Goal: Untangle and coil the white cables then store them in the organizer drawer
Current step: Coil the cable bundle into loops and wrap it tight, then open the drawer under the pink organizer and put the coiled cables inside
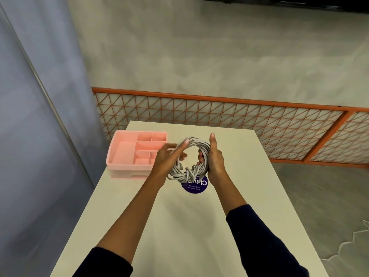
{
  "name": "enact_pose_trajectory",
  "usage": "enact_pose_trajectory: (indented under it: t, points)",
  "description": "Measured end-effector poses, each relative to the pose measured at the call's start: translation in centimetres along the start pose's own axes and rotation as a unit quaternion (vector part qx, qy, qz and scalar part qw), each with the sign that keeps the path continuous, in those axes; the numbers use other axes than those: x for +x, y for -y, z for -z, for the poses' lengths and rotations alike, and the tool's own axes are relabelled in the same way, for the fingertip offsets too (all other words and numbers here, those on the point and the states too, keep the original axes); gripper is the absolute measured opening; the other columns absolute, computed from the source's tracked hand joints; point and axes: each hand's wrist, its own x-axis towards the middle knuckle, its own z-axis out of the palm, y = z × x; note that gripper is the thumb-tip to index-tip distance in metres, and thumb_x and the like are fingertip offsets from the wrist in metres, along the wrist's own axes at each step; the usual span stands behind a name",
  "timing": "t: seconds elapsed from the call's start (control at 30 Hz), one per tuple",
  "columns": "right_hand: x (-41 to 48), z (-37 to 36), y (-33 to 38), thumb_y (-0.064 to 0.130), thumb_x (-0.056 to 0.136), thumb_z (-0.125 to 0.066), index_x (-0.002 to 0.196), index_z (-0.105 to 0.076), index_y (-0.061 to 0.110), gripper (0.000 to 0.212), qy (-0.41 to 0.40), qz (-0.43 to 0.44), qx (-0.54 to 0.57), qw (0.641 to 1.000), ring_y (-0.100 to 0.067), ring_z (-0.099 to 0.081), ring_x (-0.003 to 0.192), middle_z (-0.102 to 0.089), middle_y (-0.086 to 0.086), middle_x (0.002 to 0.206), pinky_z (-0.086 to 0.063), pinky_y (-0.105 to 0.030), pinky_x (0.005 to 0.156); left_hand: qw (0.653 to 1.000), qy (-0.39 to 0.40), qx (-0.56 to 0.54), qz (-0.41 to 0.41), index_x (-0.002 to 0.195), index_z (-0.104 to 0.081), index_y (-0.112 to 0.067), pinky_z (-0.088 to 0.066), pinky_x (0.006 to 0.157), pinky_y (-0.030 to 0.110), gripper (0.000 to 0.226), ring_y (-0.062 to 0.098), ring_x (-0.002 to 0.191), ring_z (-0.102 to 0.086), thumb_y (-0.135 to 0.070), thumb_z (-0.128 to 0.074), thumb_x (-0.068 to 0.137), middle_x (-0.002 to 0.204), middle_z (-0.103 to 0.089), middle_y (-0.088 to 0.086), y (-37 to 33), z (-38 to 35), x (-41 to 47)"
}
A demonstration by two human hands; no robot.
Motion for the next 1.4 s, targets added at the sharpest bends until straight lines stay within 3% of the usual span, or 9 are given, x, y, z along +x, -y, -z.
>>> enact_pose_trajectory:
  t: [0.13, 0.23, 0.47, 0.63, 0.83, 0.93, 1.07, 1.17, 1.4]
  points:
    - [0.4, -0.4, -0.5, 0.062, 0.095, -0.026, 0.052, -0.056, 0.009, 0.075, -0.027, -0.004, 0.006, 1.0, -0.017, -0.047, 0.04, -0.051, -0.004, 0.045, -0.042, -0.027, 0.048, 0.999, 0.005, -0.022, 0.039, 0.072, -0.065, -0.012, -0.054, 0.076, 0.036, 0.062, 0.023, 0.073, -0.069, -0.073, -0.054, 0.069, 0.071, -0.072, 0.005, 1.3, -0.4, -0.6]
    - [0.4, -0.7, -1.7, 0.056, 0.098, -0.026, 0.06, -0.063, 0.008, 0.072, -0.039, -0.03, 0.043, 0.998, -0.017, -0.055, 0.046, -0.06, -0.004, 0.049, -0.048, -0.027, 0.052, 0.998, -0.027, -0.053, 0.03, 0.063, -0.053, -0.013, -0.049, 0.057, 0.027, 0.054, 0.014, 0.051, -0.059, -0.066, -0.058, 0.071, 0.052, -0.055, 0.0, 1.3, -0.9, -0.7]
    - [-0.3, -0.7, -2.9, 0.056, 0.096, -0.037, 0.062, -0.057, 0.01, 0.061, -0.096, -0.099, 0.133, 0.981, -0.015, -0.05, 0.041, -0.055, -0.002, 0.049, -0.044, -0.026, 0.048, 0.994, -0.056, -0.094, 0.01, 0.066, -0.055, -0.014, -0.035, 0.05, 0.027, 0.037, 0.014, 0.048, -0.039, -0.044, -0.069, 0.082, 0.048, -0.043, -0.001, 2.2, -1.9, -0.5]
    - [-0.8, -0.3, -3.0, 0.055, 0.096, -0.04, 0.051, -0.043, 0.013, 0.062, 0.018, -0.19, 0.336, 0.922, -0.011, -0.034, 0.029, -0.036, 0.001, 0.038, -0.033, -0.017, 0.035, 0.995, -0.03, -0.075, -0.052, 0.071, -0.058, -0.012, -0.031, 0.042, 0.021, 0.024, 0.015, 0.047, -0.035, -0.027, -0.071, 0.085, 0.05, -0.04, 0.001, 2.4, -2.0, -0.6]
    - [-0.8, 0.8, -2.8, 0.077, 0.081, -0.04, 0.049, -0.035, 0.017, 0.069, 0.13, -0.178, 0.302, 0.927, -0.015, -0.043, 0.038, -0.035, 0.0, 0.037, -0.042, -0.027, 0.055, 0.99, -0.035, 0.043, -0.128, 0.065, -0.057, -0.015, -0.041, 0.046, 0.029, 0.029, 0.01, 0.038, -0.044, -0.032, -0.074, 0.081, 0.049, -0.048, 0.002, 1.8, -0.5, 0.6]
    - [-0.7, 0.8, -2.3, 0.08, 0.079, -0.038, 0.045, -0.034, 0.018, 0.071, 0.11, -0.171, 0.283, 0.937, -0.014, -0.037, 0.032, -0.029, 0.002, 0.033, -0.041, -0.022, 0.045, 0.977, -0.037, 0.107, -0.181, 0.065, -0.057, -0.013, -0.037, 0.047, 0.024, 0.034, 0.009, 0.044, -0.04, -0.041, -0.074, 0.078, 0.046, -0.047, -0.006, 1.5, -0.3, 1.0]
    - [0.0, 0.3, -1.2, 0.075, 0.081, -0.044, 0.053, -0.041, 0.017, 0.065, 0.02, -0.14, 0.221, 0.965, -0.013, -0.032, 0.032, -0.028, 0.003, 0.038, -0.035, -0.022, 0.039, 0.965, -0.056, 0.132, -0.218, 0.071, -0.059, -0.003, -0.032, 0.049, 0.022, 0.049, 0.011, 0.051, -0.036, -0.051, -0.068, 0.077, 0.055, -0.05, 0.007, 1.3, -0.3, 1.5]
    - [0.4, 0.2, -1.6, 0.073, 0.08, -0.049, 0.06, -0.046, 0.015, 0.061, -0.038, -0.125, 0.176, 0.976, -0.014, -0.035, 0.034, -0.032, 0.002, 0.041, -0.037, -0.023, 0.042, 0.971, -0.067, 0.135, -0.184, 0.069, -0.055, -0.007, -0.033, 0.049, 0.019, 0.045, 0.012, 0.05, -0.039, -0.048, -0.066, 0.082, 0.053, -0.049, 0.004, 2.6, -0.8, 1.8]
    - [2.1, 2.3, -4.1, 0.077, 0.076, -0.05, 0.061, -0.055, 0.015, 0.064, -0.058, -0.11, 0.037, 0.992, -0.013, -0.048, 0.042, -0.049, 0.001, 0.048, -0.041, -0.027, 0.05, 0.995, 0.033, 0.097, 0.003, 0.107, -0.038, -0.017, -0.049, 0.071, 0.034, 0.044, 0.016, 0.068, -0.058, -0.052, -0.057, 0.089, 0.075, -0.059, 0.003, 6.5, -1.3, 3.0]
